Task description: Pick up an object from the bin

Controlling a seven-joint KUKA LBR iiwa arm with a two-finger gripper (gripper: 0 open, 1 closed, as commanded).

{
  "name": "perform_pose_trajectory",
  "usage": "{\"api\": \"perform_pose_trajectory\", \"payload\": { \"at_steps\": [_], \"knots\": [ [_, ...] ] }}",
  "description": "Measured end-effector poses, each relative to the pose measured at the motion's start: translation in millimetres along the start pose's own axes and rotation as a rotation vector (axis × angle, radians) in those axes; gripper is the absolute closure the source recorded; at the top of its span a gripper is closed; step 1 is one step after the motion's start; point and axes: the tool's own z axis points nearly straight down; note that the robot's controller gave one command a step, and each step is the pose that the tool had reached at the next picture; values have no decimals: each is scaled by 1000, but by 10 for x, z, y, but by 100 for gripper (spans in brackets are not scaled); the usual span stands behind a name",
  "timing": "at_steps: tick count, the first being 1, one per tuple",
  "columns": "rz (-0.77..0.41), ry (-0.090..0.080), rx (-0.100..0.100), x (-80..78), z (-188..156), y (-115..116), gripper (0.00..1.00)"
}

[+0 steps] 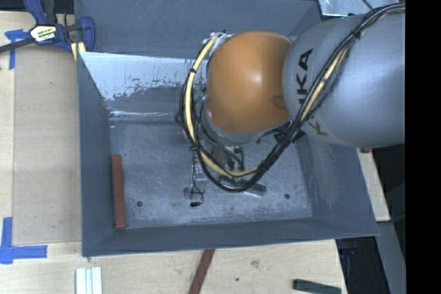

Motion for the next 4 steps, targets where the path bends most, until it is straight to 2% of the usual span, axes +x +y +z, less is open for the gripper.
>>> {"api": "perform_pose_trajectory", "payload": {
  "at_steps": [1,2,3,4],
  "knots": [
    [-75,-5,-1,-41,438,-435,0],
    [-87,-4,1,-54,1102,-754,0],
    [-86,6,1,46,1315,-1045,0],
    [-236,1,1,-143,1218,-1237,0]
  ]
}}
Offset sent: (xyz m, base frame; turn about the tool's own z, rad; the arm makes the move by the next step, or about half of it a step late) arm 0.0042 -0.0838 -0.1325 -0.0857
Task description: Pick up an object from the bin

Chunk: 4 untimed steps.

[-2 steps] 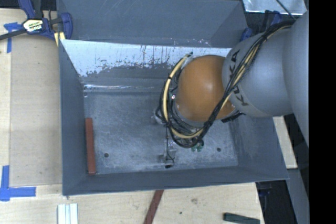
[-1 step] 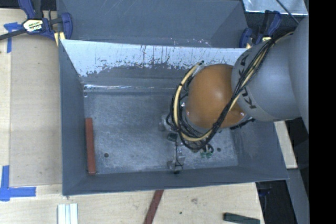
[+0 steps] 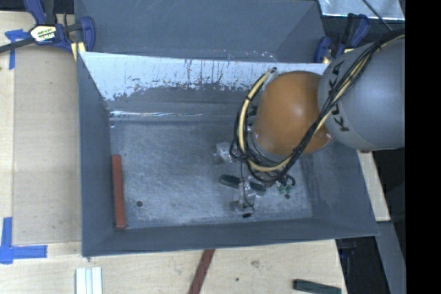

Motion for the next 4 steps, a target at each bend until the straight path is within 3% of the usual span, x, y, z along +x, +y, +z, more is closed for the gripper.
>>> {"api": "perform_pose_trajectory", "payload": {
  "at_steps": [1,2,3,4],
  "knots": [
    [-192,-2,-1,-582,-24,-799,100],
    [-191,-1,-1,-581,-24,-799,0],
    [-190,0,-1,-580,-24,-799,0],
    [-448,-3,-2,-337,98,-392,100]
  ]
}}
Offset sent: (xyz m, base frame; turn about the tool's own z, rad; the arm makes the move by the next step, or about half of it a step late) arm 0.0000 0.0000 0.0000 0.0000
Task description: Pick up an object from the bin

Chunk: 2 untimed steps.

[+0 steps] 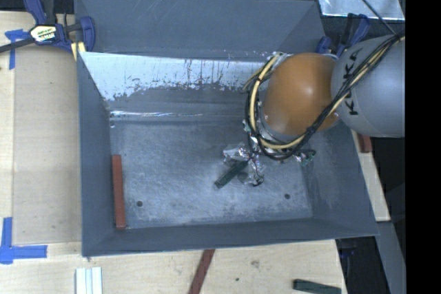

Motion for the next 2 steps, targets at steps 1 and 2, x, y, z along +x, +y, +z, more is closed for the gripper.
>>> {"api": "perform_pose_trajectory", "payload": {
  "at_steps": [1,2],
  "knots": [
    [0,0,0,0,-1,-1,100],
    [35,0,3,92,-1509,-56,100]
  ]
}}
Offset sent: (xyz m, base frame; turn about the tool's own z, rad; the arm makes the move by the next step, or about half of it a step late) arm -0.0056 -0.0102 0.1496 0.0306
